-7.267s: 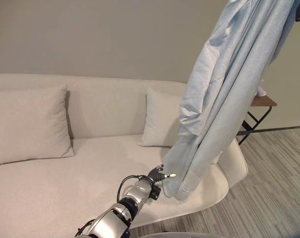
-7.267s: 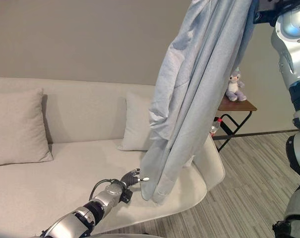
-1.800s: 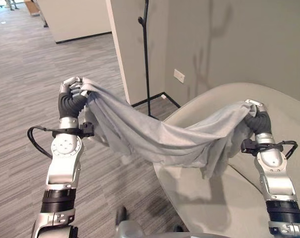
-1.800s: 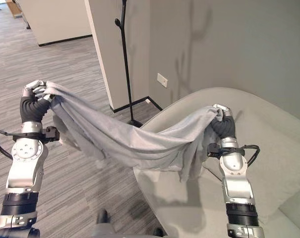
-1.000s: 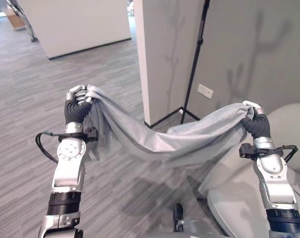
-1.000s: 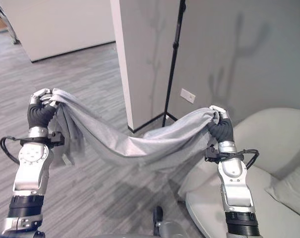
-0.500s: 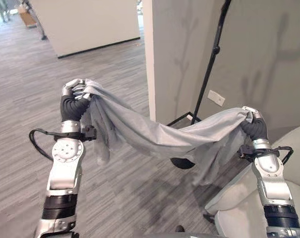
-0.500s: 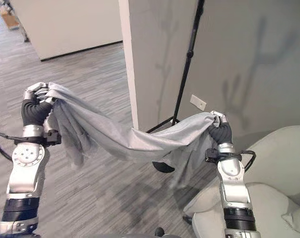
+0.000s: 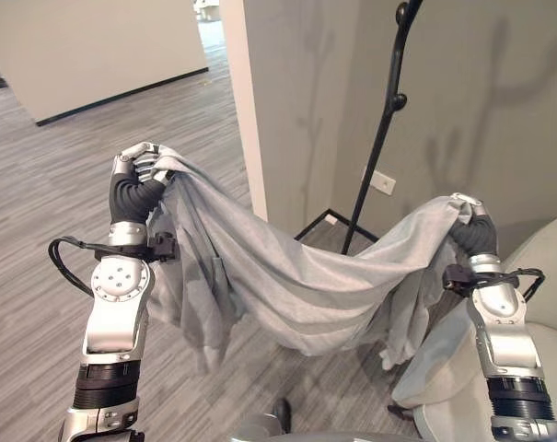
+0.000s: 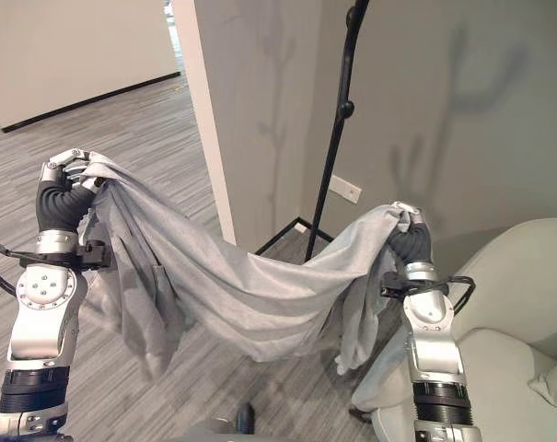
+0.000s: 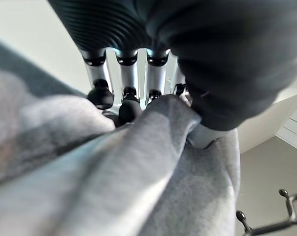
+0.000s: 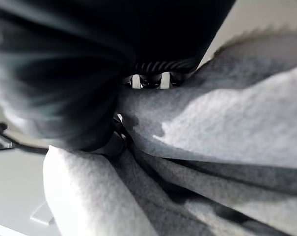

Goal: Hang the clothes on the sofa on the clothes rack.

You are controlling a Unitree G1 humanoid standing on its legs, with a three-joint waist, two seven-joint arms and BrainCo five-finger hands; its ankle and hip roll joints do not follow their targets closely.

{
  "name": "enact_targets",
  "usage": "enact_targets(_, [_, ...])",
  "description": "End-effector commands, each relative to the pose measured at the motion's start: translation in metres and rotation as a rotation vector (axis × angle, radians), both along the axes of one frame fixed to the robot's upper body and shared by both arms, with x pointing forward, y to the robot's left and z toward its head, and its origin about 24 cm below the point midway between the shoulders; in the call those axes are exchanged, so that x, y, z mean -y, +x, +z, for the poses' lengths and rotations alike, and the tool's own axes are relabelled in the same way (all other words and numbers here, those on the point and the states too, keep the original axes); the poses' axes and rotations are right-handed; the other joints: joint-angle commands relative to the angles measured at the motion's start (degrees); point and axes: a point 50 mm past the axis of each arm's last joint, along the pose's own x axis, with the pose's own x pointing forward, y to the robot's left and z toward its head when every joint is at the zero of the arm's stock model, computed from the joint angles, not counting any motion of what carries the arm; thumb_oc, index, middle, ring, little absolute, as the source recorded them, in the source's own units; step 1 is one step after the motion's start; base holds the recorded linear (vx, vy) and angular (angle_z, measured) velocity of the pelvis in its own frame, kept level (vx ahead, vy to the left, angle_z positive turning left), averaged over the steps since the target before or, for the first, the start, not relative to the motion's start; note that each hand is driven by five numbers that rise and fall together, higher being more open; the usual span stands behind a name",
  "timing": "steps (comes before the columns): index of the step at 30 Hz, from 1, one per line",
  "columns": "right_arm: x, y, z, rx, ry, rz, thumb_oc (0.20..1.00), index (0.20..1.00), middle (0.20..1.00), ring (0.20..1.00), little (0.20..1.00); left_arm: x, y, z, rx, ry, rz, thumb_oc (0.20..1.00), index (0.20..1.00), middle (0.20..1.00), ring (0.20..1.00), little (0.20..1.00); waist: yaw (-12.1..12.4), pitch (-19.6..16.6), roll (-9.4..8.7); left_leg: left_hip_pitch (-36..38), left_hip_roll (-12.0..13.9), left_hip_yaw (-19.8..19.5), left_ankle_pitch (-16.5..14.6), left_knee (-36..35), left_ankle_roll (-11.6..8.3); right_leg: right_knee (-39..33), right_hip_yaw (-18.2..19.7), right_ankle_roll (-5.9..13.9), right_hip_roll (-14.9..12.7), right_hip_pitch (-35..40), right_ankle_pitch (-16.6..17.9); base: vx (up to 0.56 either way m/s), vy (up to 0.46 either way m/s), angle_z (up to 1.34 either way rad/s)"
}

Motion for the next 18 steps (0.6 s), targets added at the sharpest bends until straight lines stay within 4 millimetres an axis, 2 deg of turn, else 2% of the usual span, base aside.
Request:
enact_targets(1, [-0.002, 0.000, 0.029, 0.156, 0.019, 0.018, 0.200, 0.200, 0.200, 0.200, 0.200, 0.005, -0.005, 0.027, 0.134, 0.078, -0.023, 0.200, 0.200, 0.200, 0.200, 0.200, 1.16, -4.56, 0.29, 0.05, 0.47, -1.27, -1.62, -0.88, -6.91, 1.40, -2.84, -0.59, -0.92, 2.45, 8.08, 0.12, 0.187, 0.13])
enact_targets(2, [-0.002, 0.000, 0.029, 0.156, 0.019, 0.018, 0.200, 0.200, 0.200, 0.200, 0.200, 0.005, -0.005, 0.027, 0.135, 0.077, -0.023, 0.200, 0.200, 0.200, 0.200, 0.200, 1.20, -4.43, 0.29, 0.16, 0.46, -1.22, -1.63, -0.88, -6.91, 1.60, -2.78, -0.58, -0.95, 2.46, 7.97, 0.11, 0.174, 0.08])
enact_targets(3, [-0.003, 0.000, 0.028, 0.157, 0.027, 0.024, 0.200, 0.200, 0.200, 0.200, 0.200, 0.007, -0.005, 0.027, 0.136, 0.068, -0.032, 0.200, 0.200, 0.200, 0.200, 0.200, 0.62, -3.58, 1.49, 1.76, 1.12, -0.65, -1.91, -0.88, -7.04, 4.95, -3.71, -0.80, -1.04, 1.72, 7.52, 0.12, 0.161, 0.06])
enact_targets(5, [-0.002, -0.002, 0.024, 0.140, 0.037, 0.027, 0.200, 0.200, 0.200, 0.200, 0.200, 0.007, -0.007, 0.028, 0.142, 0.063, -0.037, 0.200, 0.200, 0.200, 0.200, 0.200, 0.12, -3.18, 2.08, 3.33, 1.35, -0.13, -2.69, -0.88, -7.34, 4.32, -6.41, -0.88, -2.68, 0.83, 7.24, 0.12, 0.131, 0.00])
enact_targets(7, [0.004, -0.006, 0.020, 0.126, 0.045, 0.003, 0.200, 0.200, 0.200, 0.200, 0.200, 0.003, -0.009, 0.026, 0.135, 0.069, -0.026, 0.200, 0.200, 0.200, 0.200, 0.200, -0.31, -3.15, 2.16, 4.66, 1.30, -0.30, -3.49, -0.88, -7.60, -1.64, -8.56, -0.60, -2.96, -1.29, 6.60, 0.11, 0.010, -0.14])
enact_targets(8, [0.004, -0.006, 0.020, 0.127, 0.045, 0.003, 0.200, 0.200, 0.200, 0.200, 0.200, 0.003, -0.009, 0.026, 0.135, 0.069, -0.025, 0.200, 0.200, 0.200, 0.200, 0.200, -0.39, -3.21, 2.22, 4.37, 1.37, -0.37, -3.14, -0.88, -7.57, -1.88, -8.65, -0.69, -2.87, -1.44, 7.07, 0.12, -0.015, -0.18])
enact_targets(10, [0.006, -0.007, 0.014, 0.106, 0.053, -0.010, 0.200, 0.200, 0.200, 0.200, 0.200, 0.000, -0.009, 0.023, 0.127, 0.064, -0.010, 0.200, 0.200, 0.200, 0.200, 0.200, -1.36, -2.53, 2.49, 6.26, 1.61, -0.65, -4.04, -0.88, -7.62, -7.19, -8.95, -0.47, -2.11, -4.82, 6.57, 0.08, -0.017, -0.13])
enact_targets(14, [0.007, -0.007, 0.010, 0.095, 0.057, -0.019, 0.200, 0.200, 0.200, 0.200, 0.200, 0.000, -0.007, 0.024, 0.135, 0.064, 0.000, 0.200, 0.200, 0.200, 0.200, 0.200, -2.97, -0.88, 2.40, 8.01, 2.08, -1.39, -3.98, -0.88, -7.35, -12.05, -9.20, -0.75, -1.92, -8.61, 7.16, 0.07, -0.032, -0.06])
enact_targets(18, [0.006, -0.005, 0.007, 0.083, 0.065, -0.014, 0.200, 0.200, 0.200, 0.200, 0.200, 0.001, -0.007, 0.027, 0.149, 0.067, -0.006, 0.200, 0.200, 0.200, 0.200, 0.200, -2.84, -0.55, 1.96, 8.93, 2.30, -1.23, -4.33, -0.88, -7.40, -14.19, -10.19, -0.70, -2.88, -6.94, 7.45, 0.05, -0.070, 0.04])
